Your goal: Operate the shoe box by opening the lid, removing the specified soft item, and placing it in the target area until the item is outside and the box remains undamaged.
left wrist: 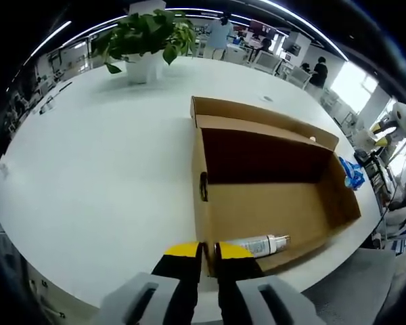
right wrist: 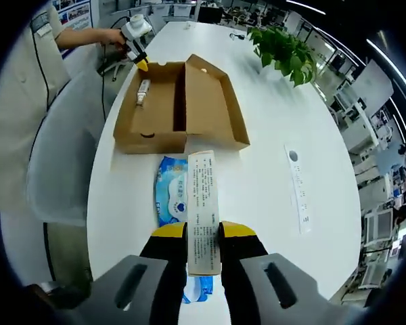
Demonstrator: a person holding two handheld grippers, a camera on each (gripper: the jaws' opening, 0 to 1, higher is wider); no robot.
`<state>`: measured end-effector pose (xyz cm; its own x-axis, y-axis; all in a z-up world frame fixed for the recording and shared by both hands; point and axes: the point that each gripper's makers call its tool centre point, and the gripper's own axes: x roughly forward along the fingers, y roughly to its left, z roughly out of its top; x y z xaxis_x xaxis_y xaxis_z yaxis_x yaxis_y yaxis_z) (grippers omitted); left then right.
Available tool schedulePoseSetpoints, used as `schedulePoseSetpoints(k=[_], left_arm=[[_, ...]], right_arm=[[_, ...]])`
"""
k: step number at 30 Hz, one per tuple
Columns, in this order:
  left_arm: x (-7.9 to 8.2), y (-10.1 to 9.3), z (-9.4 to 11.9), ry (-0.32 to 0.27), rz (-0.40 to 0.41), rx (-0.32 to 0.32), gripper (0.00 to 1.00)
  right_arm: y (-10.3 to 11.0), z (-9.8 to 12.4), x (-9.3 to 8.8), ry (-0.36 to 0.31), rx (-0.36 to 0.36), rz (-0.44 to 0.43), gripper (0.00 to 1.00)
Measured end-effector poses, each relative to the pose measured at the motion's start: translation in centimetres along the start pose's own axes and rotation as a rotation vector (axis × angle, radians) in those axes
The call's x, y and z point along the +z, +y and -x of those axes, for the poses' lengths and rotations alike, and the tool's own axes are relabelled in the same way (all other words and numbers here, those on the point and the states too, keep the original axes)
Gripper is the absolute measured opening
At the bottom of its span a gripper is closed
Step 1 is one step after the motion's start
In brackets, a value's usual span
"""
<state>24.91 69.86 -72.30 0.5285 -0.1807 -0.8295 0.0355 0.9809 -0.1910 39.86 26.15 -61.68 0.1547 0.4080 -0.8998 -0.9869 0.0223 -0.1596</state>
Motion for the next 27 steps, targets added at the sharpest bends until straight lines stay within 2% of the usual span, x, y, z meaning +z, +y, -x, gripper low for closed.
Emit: schedulePoseSetpoints(k=[18, 27], left_arm=[[0.1, 0.7, -0.4, 0.004, 0.003, -0.005, 0.08], [0.1, 0.6, -0.4, 0.005, 0.001, -0.004, 0.08]], right_arm=[[-2.7, -3.3, -6.5, 0.139, 0.01, -0.022, 0.15], [-3.4, -4.9, -9.2, 0.193, 0.02, -0.039, 0.15]])
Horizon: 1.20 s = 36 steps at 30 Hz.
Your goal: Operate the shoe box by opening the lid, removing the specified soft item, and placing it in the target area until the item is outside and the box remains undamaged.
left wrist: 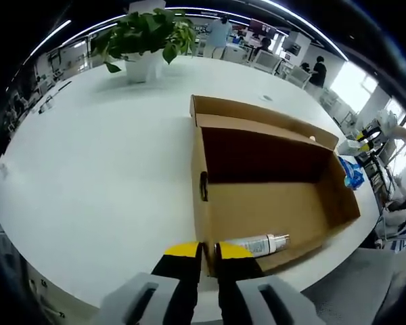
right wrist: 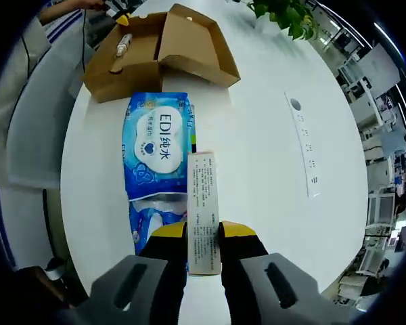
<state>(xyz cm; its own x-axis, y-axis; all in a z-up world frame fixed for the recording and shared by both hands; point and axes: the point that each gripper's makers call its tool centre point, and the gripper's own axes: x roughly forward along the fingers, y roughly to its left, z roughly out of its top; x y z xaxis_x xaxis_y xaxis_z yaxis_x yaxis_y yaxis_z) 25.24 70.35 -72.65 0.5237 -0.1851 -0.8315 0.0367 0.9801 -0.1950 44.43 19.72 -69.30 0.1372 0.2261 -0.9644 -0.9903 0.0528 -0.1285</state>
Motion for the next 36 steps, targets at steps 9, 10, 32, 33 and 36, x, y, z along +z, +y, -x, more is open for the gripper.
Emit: schedulePoseSetpoints(k=[9, 10, 32, 33, 36], left_arm=[[-0.1, -0.4, 0.1, -0.001, 0.006, -0.002, 0.08], [-0.1, -0.4, 0.1, 0.0, 0.006, -0.002, 0.08], [-0.2, -0.8, 0.2, 0.008, -0.008, 0.002, 0.08], [-0.2, -0.8, 0.2, 0.008, -0.008, 0.003, 0.08], [-0.3, -0.8, 0.2, 0.009, -0.007, 0.003, 0.08]], right_arm=[[-0.2, -2.2, -2.3, 0.069, 0.012, 0.004, 0.15], [-0.2, -2.4, -2.5, 0.077, 0.011, 0.007, 0.15], [-1.4, -4.4, -6.3, 0.208, -0.024, 0.006, 0.16], [-1.4, -4.4, -6.3, 0.207, -0.022, 0.003, 0.16], [-1.5, -4.4, -6.5, 0.221, -0.028, 0.022, 0.16]])
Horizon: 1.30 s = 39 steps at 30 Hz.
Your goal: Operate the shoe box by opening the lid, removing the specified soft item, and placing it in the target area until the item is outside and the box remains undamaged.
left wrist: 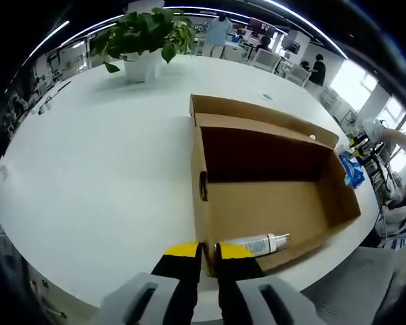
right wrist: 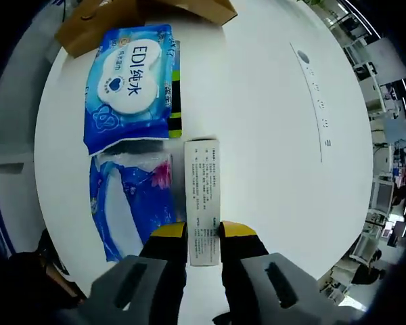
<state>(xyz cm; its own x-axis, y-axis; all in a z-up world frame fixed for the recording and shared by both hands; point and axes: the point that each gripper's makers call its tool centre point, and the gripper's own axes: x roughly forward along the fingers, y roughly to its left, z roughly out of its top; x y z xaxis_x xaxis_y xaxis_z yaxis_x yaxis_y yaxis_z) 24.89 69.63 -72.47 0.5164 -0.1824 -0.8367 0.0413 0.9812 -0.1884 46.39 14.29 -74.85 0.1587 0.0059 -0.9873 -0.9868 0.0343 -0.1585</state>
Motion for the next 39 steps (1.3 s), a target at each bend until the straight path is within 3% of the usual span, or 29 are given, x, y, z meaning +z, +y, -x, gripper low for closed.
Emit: schedulePoseSetpoints(k=[17, 23, 32, 39], left_arm=[[0.1, 0.1, 0.0, 0.008, -0.016, 0.001, 0.08], [0.2, 0.1, 0.2, 0.01, -0.051, -0.001, 0.12], [1.0, 0.3, 1.5, 0.003, -0.119, -0.013, 0.19], [2.3, -0.5, 1.9, -0.012, -0.181, -0.047, 0.21]], right_arm=[[-0.3, 0.2, 0.1, 0.021, -0.027, 0.047, 0.17], [-0.7, 0.4, 0.1, 0.015, -0.053, 0.032, 0.22], [-1.4, 1.3, 0.5, -0.03, -0.118, -0.018, 0.32], [-0.9, 2.7, 1.9, -0.134, -0.137, -0.188, 0.44]])
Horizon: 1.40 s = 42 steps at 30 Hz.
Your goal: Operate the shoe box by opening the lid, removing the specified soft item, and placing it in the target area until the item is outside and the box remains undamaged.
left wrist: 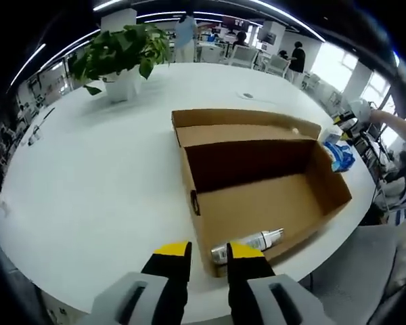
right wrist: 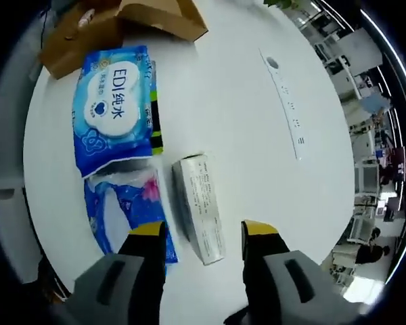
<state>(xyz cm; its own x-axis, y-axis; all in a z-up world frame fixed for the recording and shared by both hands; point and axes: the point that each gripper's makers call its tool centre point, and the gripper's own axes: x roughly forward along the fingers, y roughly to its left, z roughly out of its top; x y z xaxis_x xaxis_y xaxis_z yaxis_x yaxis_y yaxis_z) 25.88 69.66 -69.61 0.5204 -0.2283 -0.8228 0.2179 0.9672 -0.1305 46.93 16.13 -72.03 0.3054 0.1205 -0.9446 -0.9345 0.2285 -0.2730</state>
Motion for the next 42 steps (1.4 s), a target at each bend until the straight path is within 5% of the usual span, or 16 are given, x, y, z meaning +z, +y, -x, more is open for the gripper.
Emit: schedulePoseSetpoints(k=[8, 15, 20, 34, 42], left_arm=[[1.8, -1.9, -0.1, 0.005, -0.145, -0.077, 0.26], [1.9, -4.2, -1.0, 0.075, -0.332, -0.191, 0.29], [1.8, -5.0, -1.6, 0.119, -0.382, -0.233, 0.35], [1.6, -6.4, -3.3, 0.259, -0.611, -0.378, 0.45], [0.6, -6.5, -4.1, 0.368, -0.759, -0.444, 0.53]], right_arm=[[0.6, 2.3, 1.3, -0.102, -0.045, -0.102, 0.58], [1.8, 4.6, 2.0, -0.18, -0.074, -0.173, 0.69], [3.4, 5.9, 2.5, -0.255, -0.076, -0.245, 0.76], [8.4, 9.6, 3.6, -0.447, -0.009, -0.44, 0.96], [11.3, 11.6, 4.8, -0.539, 0.039, -0.504, 0.96]])
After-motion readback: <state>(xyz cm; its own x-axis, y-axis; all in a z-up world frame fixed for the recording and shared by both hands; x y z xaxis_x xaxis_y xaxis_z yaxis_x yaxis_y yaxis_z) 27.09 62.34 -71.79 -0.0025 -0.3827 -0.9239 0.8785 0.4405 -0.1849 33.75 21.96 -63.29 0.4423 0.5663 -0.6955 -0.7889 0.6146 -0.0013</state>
